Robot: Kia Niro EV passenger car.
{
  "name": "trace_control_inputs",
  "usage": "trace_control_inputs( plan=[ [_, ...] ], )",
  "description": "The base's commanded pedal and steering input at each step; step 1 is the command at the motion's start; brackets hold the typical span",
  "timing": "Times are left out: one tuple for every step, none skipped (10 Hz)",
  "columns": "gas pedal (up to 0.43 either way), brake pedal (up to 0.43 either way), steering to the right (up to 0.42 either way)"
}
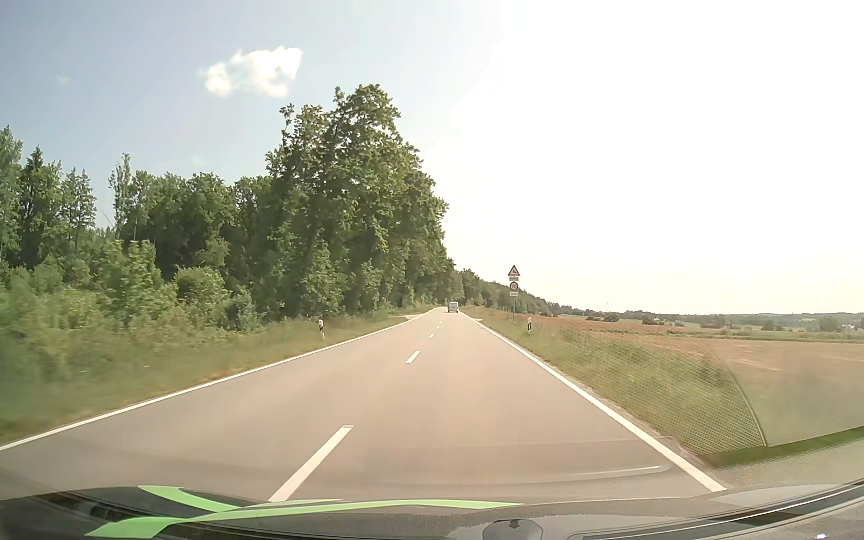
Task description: Follow the waypoints while adhering to traffic rules and regulations
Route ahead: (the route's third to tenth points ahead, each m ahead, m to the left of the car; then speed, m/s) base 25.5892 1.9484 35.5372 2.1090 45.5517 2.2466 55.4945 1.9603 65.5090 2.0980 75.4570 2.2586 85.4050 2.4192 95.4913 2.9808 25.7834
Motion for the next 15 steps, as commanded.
trace_control_inputs(
  plan=[
    [0.248, 0.0, -0.003],
    [0.248, 0.0, -0.003],
    [0.248, 0.0, -0.003],
    [0.248, 0.0, -0.004],
    [0.24, 0.0, -0.006],
    [0.24, 0.0, -0.006],
    [0.24, 0.0, -0.006],
    [0.24, 0.0, -0.006],
    [0.24, 0.0, -0.006],
    [0.24, 0.0, -0.006],
    [0.24, 0.0, -0.006],
    [0.248, 0.0, -0.006],
    [0.248, 0.0, -0.006],
    [0.248, 0.0, -0.006],
    [0.24, 0.0, -0.006]
  ],
)
